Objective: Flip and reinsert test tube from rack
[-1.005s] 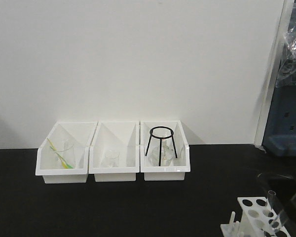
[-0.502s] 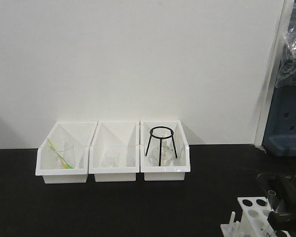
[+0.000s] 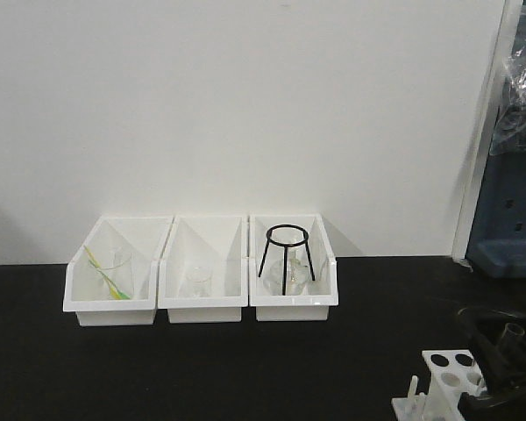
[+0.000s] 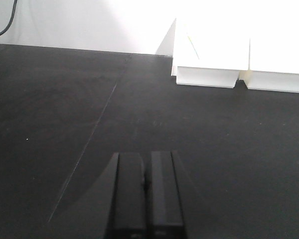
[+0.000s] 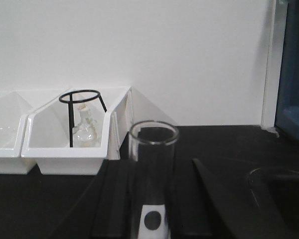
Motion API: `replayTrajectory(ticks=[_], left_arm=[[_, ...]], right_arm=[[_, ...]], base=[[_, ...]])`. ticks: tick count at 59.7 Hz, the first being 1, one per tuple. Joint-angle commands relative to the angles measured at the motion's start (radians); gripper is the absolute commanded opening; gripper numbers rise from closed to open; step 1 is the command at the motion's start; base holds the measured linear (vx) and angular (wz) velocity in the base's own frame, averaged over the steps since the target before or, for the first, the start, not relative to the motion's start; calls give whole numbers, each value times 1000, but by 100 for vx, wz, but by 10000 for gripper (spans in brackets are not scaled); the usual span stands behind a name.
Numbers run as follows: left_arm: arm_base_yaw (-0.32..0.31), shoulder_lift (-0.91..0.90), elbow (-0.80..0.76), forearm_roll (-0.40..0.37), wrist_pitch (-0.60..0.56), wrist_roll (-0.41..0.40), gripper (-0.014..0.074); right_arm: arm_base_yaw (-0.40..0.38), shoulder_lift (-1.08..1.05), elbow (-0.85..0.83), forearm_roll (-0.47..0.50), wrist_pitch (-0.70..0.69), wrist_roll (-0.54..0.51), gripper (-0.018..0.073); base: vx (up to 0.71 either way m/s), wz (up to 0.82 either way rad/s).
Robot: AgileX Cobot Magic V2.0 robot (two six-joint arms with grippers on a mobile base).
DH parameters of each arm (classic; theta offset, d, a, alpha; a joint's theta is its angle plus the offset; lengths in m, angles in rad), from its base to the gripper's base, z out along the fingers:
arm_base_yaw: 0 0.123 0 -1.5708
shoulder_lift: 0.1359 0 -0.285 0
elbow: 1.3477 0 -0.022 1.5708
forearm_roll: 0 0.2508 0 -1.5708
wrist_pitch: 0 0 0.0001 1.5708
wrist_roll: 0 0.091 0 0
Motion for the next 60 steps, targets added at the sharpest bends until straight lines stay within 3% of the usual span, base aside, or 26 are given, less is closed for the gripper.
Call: replayTrajectory(ticks=[1,18,40,47,60], left_arm=[[-1,-3,2,-4,-80,0,-6],[-1,-3,2,-4,-80,0,-6],[-1,-3,2,-4,-80,0,-6],[-1,-3,2,-4,-80,0,-6],[-1,-3,2,-4,-80,0,-6]], right_arm=[[-4,13,-26,2,-108,-16,-9],[-4,104,-26,-48,-143,-40,-9],[-4,116,-26,-19,-123,-53,12],[-4,116,-26,-20,-120,-53,68],[-4,116,-26,-24,-137,-53,267]], base=[[0,0],[0,0],[0,0],[0,0],[0,0]])
